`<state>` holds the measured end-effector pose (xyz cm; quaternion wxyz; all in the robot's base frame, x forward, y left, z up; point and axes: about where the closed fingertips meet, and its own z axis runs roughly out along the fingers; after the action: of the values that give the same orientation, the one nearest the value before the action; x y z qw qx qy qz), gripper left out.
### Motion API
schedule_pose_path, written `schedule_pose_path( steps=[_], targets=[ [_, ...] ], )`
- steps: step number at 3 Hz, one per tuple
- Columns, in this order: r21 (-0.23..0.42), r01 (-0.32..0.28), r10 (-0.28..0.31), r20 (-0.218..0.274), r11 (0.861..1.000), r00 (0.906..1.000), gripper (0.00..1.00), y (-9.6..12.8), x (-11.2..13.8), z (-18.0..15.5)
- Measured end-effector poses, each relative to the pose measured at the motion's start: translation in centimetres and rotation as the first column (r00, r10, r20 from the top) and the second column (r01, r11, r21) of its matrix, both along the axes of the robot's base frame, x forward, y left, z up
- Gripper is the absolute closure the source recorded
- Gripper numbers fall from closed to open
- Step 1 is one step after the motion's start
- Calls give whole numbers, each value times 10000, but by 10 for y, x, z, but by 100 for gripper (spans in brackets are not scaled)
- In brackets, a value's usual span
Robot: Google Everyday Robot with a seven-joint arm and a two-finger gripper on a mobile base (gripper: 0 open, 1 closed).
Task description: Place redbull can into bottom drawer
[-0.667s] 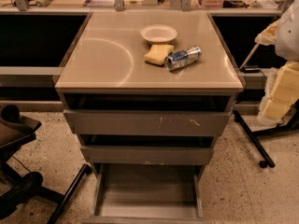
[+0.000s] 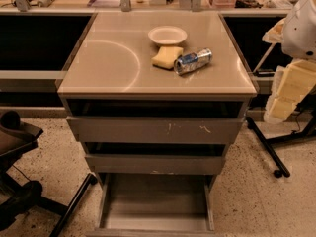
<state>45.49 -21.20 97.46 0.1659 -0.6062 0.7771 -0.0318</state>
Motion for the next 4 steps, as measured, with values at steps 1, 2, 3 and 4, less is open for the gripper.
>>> schedule_pose_path(
  steps=[1, 2, 3, 4],
  targets=[
    [-7, -220, 220, -217, 9998, 9995, 0, 17, 48, -13],
    [284, -538, 554, -573, 9981, 9968, 0, 44, 113, -33],
    [716, -697, 758, -861, 9950, 9934, 0, 66, 173, -54],
    [1049, -708, 807, -934, 9920, 9924, 0, 75, 215, -70]
  ],
)
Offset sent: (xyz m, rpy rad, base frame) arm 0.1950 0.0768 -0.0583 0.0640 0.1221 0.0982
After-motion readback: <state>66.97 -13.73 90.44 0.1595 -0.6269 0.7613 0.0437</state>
